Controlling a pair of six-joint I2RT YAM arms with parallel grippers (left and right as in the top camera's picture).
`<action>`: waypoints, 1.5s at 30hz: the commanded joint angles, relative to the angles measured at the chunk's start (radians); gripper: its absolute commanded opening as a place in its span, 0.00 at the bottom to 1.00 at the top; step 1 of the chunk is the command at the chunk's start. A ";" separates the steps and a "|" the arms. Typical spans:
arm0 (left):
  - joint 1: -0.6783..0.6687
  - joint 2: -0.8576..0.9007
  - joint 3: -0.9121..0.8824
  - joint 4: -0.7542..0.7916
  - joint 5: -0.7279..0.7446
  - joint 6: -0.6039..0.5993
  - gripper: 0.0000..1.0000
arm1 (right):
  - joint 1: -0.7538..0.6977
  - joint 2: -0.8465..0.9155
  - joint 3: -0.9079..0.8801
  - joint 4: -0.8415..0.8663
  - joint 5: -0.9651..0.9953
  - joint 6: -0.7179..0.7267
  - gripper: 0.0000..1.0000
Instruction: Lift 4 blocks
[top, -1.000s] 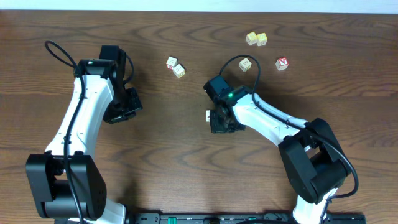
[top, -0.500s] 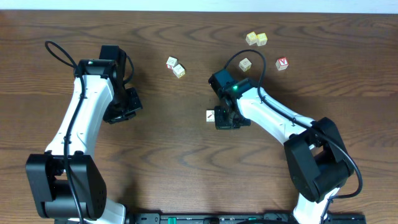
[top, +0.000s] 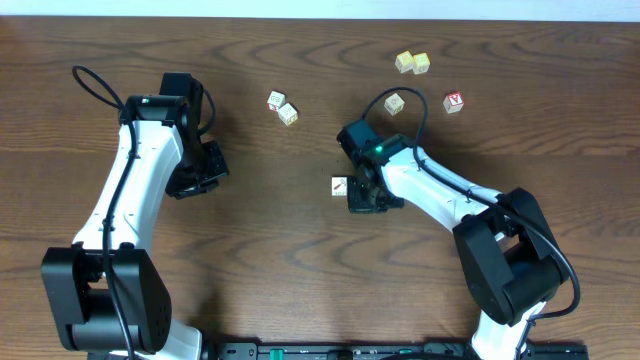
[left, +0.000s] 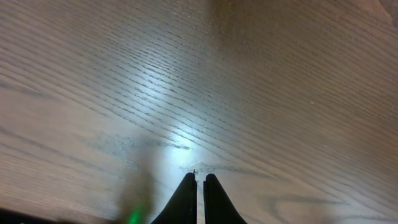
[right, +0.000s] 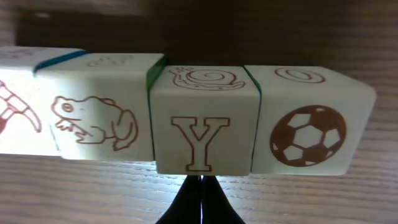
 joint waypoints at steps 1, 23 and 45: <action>0.003 -0.007 -0.002 -0.003 -0.012 -0.013 0.08 | -0.003 -0.019 -0.008 0.012 0.018 0.016 0.01; 0.003 -0.007 -0.002 -0.004 -0.012 -0.013 0.07 | -0.003 -0.019 -0.006 0.045 0.041 0.016 0.01; 0.003 -0.007 -0.002 -0.003 -0.012 -0.013 0.07 | -0.101 -0.022 0.046 -0.128 0.024 -0.044 0.01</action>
